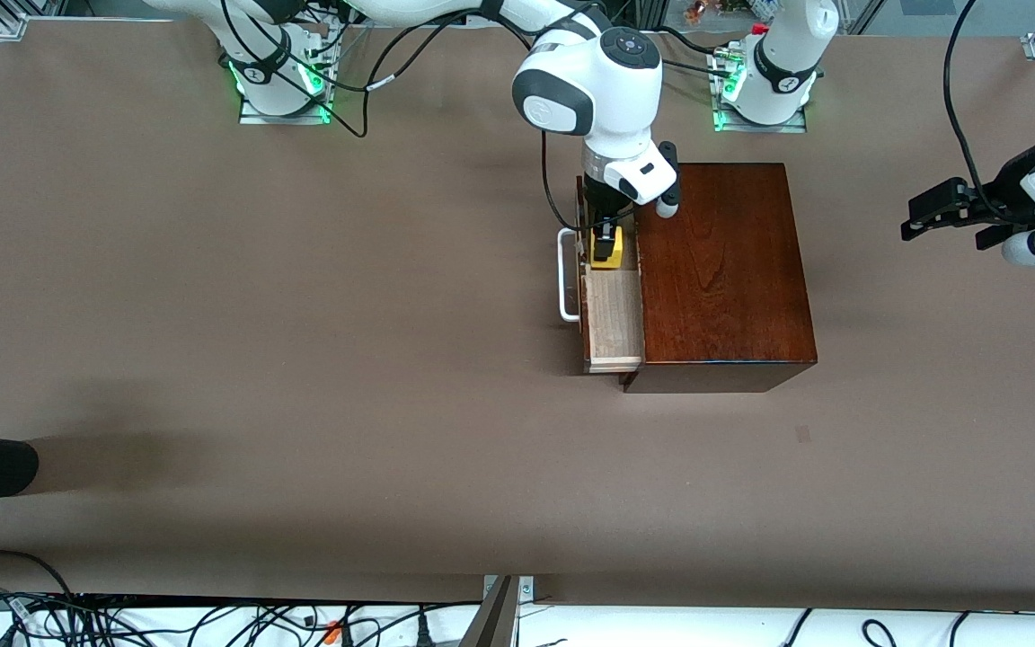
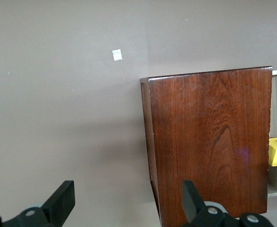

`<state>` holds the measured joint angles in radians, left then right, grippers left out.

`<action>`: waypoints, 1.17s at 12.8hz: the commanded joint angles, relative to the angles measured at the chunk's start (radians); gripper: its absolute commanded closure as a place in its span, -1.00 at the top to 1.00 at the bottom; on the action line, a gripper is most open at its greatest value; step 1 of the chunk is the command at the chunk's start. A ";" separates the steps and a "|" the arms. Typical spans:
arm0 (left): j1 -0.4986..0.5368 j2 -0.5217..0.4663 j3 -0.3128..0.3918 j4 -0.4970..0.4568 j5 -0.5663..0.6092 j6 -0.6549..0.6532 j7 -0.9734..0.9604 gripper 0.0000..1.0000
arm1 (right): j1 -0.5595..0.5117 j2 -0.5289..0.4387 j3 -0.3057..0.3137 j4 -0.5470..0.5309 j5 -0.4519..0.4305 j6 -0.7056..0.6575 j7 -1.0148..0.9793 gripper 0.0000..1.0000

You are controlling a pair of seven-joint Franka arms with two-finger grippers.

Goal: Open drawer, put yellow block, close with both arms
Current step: 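Lower the cube into the drawer and open the right gripper, then withdraw the right gripper while the left gripper reaches the drawer front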

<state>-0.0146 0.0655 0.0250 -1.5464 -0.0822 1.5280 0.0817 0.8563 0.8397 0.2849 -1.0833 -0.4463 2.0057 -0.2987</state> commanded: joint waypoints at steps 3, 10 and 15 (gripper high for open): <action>-0.001 0.016 -0.004 0.034 -0.004 -0.022 0.006 1.00 | 0.007 0.018 -0.012 0.006 -0.017 -0.013 -0.016 -0.27; -0.001 0.016 -0.002 0.034 -0.002 -0.022 0.006 1.00 | 0.000 0.004 -0.012 0.020 -0.009 -0.033 -0.019 1.00; 0.001 0.016 0.000 0.034 -0.002 -0.022 0.007 1.00 | -0.057 -0.150 -0.015 0.118 0.092 -0.248 -0.010 1.00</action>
<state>-0.0148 0.0666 0.0240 -1.5462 -0.0822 1.5280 0.0817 0.8490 0.7946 0.2698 -0.9695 -0.4203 1.8405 -0.3070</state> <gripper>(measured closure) 0.000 0.000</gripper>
